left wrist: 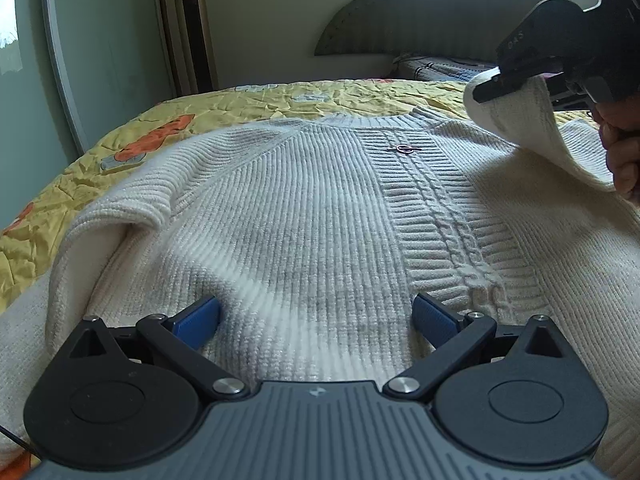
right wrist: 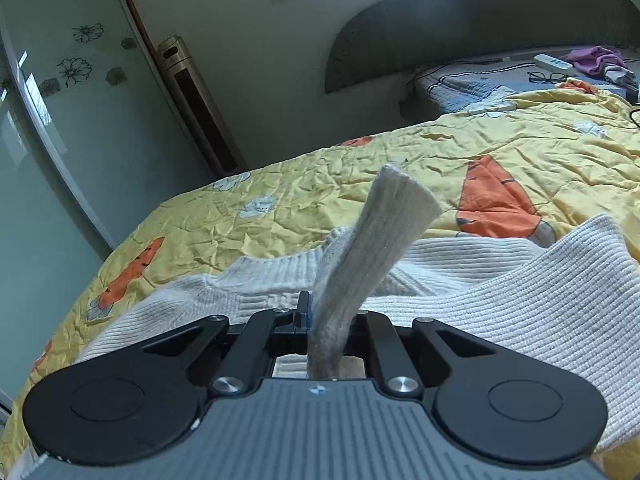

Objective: Fold small clothes
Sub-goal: 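Carry the held sleeve across the sweater body with the right gripper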

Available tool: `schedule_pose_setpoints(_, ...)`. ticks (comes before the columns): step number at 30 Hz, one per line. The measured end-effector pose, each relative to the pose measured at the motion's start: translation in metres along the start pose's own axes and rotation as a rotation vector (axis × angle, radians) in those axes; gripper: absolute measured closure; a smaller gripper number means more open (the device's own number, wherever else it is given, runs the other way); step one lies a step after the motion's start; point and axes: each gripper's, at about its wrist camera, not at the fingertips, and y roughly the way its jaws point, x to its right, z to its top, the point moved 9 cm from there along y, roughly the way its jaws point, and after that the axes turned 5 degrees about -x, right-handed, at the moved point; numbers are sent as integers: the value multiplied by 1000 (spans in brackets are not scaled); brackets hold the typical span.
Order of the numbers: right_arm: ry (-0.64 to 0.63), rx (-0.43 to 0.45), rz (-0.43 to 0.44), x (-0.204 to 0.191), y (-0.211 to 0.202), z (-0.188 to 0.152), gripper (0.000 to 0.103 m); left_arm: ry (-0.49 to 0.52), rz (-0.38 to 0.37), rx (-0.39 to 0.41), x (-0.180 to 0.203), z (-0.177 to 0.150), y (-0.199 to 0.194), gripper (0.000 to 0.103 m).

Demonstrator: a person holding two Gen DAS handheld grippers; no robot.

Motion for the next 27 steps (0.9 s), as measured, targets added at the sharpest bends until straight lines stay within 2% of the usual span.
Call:
schedule_pose_setpoints(12,-111,-61,16,-71,53,-19,90,-29,-26,9,-1,-2,1,0)
schedule_pose_setpoints(22,-185,-96,-12,-93,80,-38,89,-28,-26,9,-1,-2,1,0)
schedule_pose_setpoints(25,-191,-168,-15,-91,92,-49,73,-28,-26,9,-1,-2,1,0)
schedule_pose_setpoints(27,-176,-171,39,-93,87,-50,52,-28,-27,9,-1,-2,1,0)
